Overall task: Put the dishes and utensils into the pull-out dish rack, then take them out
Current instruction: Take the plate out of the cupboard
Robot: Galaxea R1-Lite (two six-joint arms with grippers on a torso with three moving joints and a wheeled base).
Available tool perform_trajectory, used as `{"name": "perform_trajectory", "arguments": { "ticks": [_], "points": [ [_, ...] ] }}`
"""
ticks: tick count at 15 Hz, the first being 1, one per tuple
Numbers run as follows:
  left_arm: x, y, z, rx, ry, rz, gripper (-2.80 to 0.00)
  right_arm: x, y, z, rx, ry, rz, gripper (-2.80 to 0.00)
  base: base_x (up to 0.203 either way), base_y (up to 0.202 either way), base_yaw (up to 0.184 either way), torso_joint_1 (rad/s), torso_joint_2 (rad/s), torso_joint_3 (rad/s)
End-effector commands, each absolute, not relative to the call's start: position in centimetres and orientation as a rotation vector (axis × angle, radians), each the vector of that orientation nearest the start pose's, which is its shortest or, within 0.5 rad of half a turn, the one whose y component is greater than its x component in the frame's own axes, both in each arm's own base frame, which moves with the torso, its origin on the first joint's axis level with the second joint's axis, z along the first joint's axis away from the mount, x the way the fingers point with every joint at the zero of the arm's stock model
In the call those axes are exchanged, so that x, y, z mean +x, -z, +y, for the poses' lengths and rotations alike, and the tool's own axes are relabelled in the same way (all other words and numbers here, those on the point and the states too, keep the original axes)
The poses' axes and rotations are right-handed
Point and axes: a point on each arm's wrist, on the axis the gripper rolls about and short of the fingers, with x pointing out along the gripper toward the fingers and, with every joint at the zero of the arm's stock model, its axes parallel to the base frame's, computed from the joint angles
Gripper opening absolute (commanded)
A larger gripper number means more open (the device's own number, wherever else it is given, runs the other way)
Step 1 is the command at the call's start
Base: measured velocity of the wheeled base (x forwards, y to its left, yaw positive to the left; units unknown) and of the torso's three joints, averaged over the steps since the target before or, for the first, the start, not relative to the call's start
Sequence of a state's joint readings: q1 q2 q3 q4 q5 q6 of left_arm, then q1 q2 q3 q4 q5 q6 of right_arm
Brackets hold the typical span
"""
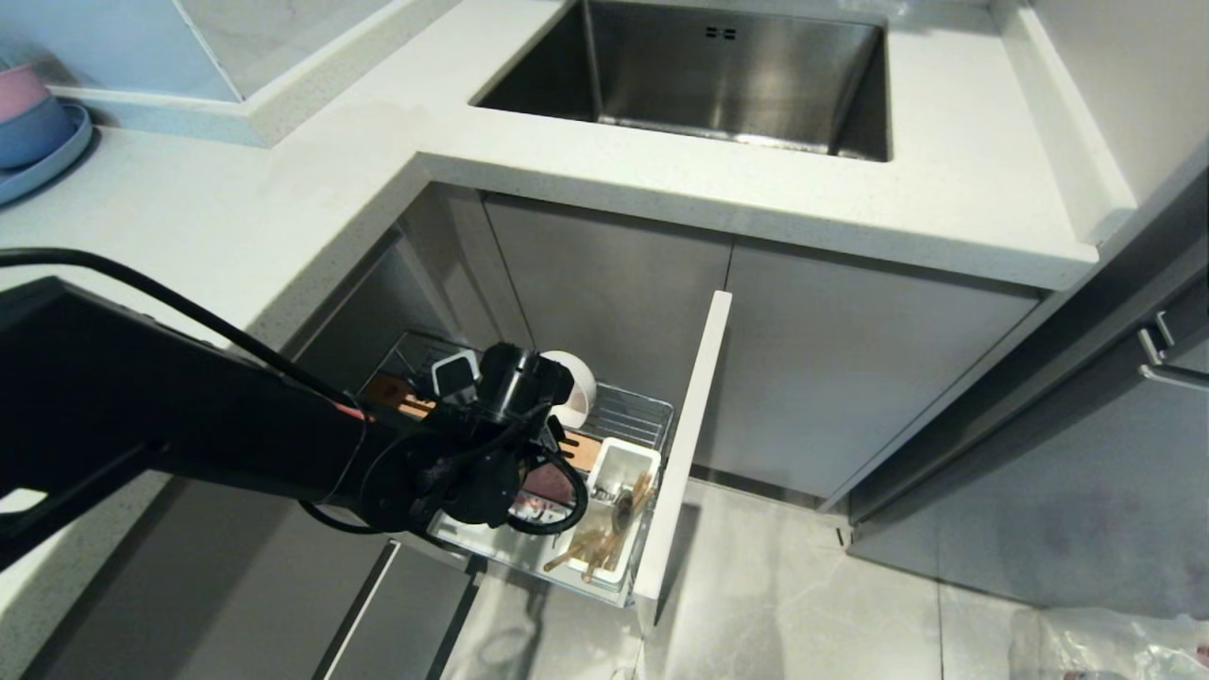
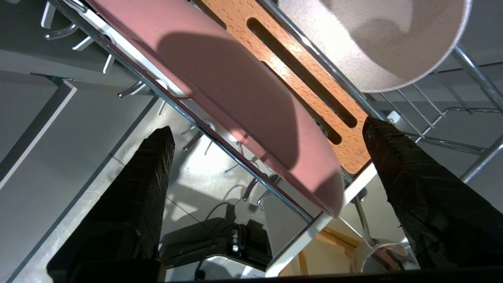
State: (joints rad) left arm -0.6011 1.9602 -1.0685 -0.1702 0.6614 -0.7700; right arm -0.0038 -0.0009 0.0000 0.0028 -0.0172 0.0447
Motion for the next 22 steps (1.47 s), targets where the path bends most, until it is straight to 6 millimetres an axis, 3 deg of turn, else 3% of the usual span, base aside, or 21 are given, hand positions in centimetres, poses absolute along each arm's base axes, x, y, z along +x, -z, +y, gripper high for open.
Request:
{"name": "perform_trajectory", "arguments": {
  "ticks": [1, 2, 3, 18, 22],
  "points": [
    [30.3, -12.2, -18.9, -0.325, -0.281, 0.518, 0.0, -2.3, -7.5, 0.0, 0.044, 0.022, 0.004, -2.8, 0.0, 0.0, 0.0, 0.0, 0.0, 0.0],
    [30.4, -12.1, -18.8, -0.323, -0.284, 0.52, 0.0, -2.3, -7.5, 0.0, 0.045, 0.021, 0.004, -2.8, 0.0, 0.0, 0.0, 0.0, 0.0, 0.0],
    [30.4, -12.1, -18.8, -0.323, -0.283, 0.52, -2.8, -2.3, -7.5, 0.0, 0.045, 0.02, 0.004, -2.8, 0.0, 0.0, 0.0, 0.0, 0.0, 0.0],
    [30.1, -12.4, -19.0, -0.327, -0.263, 0.524, -2.8, -2.3, -7.5, 0.0, 0.045, 0.021, 0.004, -2.8, 0.0, 0.0, 0.0, 0.0, 0.0, 0.0],
    [28.7, -14.6, -19.4, -0.351, -0.221, 0.487, -2.8, -2.3, -7.5, 0.0, 0.046, 0.02, 0.004, -2.8, 0.0, 0.0, 0.0, 0.0, 0.0, 0.0]
  ]
}}
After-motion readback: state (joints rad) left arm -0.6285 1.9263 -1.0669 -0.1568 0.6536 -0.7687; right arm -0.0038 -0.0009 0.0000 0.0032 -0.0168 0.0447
